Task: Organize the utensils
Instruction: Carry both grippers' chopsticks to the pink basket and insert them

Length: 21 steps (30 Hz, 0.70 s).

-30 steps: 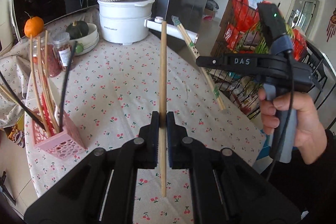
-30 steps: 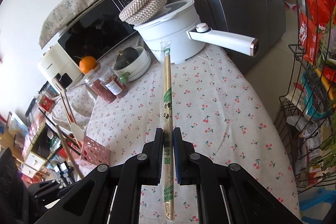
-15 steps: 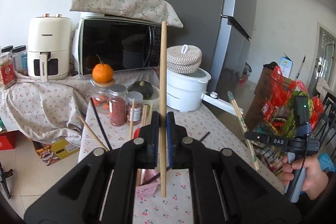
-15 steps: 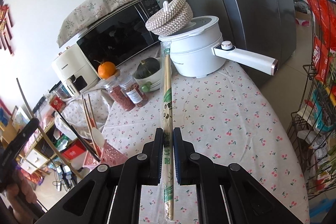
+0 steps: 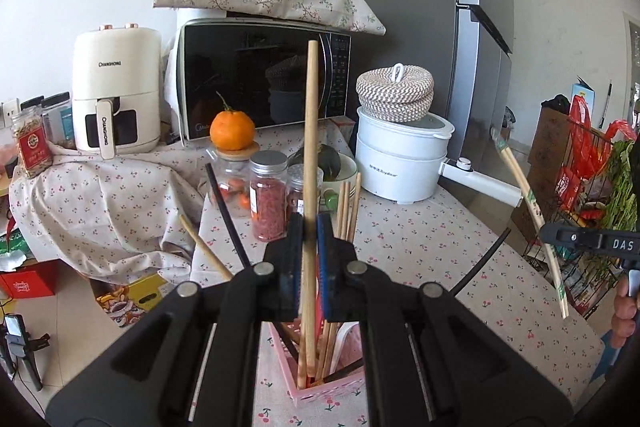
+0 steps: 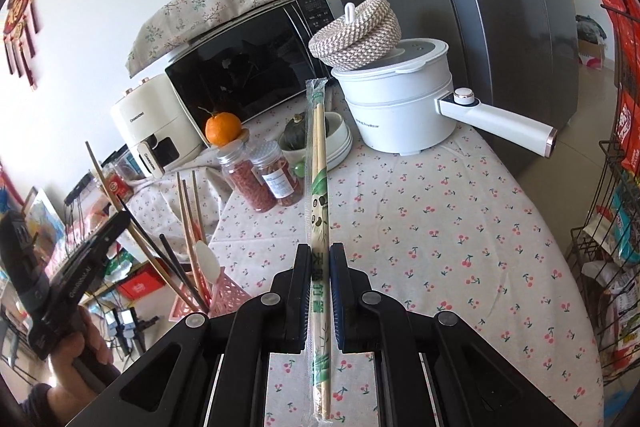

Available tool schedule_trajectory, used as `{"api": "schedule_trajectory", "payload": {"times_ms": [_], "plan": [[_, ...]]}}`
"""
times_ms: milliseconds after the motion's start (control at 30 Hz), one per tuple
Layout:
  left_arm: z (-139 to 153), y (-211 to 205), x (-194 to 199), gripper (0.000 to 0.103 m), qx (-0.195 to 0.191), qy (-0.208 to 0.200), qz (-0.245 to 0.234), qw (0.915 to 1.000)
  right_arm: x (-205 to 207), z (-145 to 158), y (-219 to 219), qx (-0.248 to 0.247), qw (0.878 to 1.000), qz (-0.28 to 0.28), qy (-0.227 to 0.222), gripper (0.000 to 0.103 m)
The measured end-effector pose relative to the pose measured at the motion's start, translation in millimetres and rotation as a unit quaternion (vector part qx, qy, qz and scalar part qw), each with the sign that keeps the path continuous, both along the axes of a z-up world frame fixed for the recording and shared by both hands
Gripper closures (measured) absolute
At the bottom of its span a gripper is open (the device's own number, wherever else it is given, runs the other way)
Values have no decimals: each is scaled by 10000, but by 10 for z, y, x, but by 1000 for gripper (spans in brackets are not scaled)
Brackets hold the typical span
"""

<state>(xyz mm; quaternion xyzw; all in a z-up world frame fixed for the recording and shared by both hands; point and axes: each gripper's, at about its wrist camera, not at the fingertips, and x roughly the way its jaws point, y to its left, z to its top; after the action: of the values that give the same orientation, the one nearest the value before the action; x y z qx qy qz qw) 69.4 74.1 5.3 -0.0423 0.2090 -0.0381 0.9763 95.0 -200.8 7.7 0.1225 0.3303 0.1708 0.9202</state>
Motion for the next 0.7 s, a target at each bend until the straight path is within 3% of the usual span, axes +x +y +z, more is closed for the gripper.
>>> {"api": "schedule_trajectory", "payload": {"times_ms": [67, 133, 200, 367, 533, 700], "plan": [[-44, 16, 30, 94, -151, 233, -53, 9996, -50, 53, 23, 129, 9996, 83, -232, 94], [-51, 32, 41, 87, -333, 469, -188, 9982, -115, 115, 63, 154, 9986, 164, -482, 94], [-31, 57, -7, 73, -434, 521, -220, 9975, -190, 187, 110, 183, 9968, 250, -739, 94], [-30, 179, -95, 57, -579, 832, -156, 9947, -393, 337, 306, 382, 9906, 479, -1220, 94], [-173, 456, -125, 54, -644, 1435, 247, 9872, -606, 378, 719, 572, 9840, 695, -1535, 94], [-376, 664, -225, 48, -603, 1946, 432, 9781, -578, 230, 1232, 641, 9835, 806, -1489, 94]]}}
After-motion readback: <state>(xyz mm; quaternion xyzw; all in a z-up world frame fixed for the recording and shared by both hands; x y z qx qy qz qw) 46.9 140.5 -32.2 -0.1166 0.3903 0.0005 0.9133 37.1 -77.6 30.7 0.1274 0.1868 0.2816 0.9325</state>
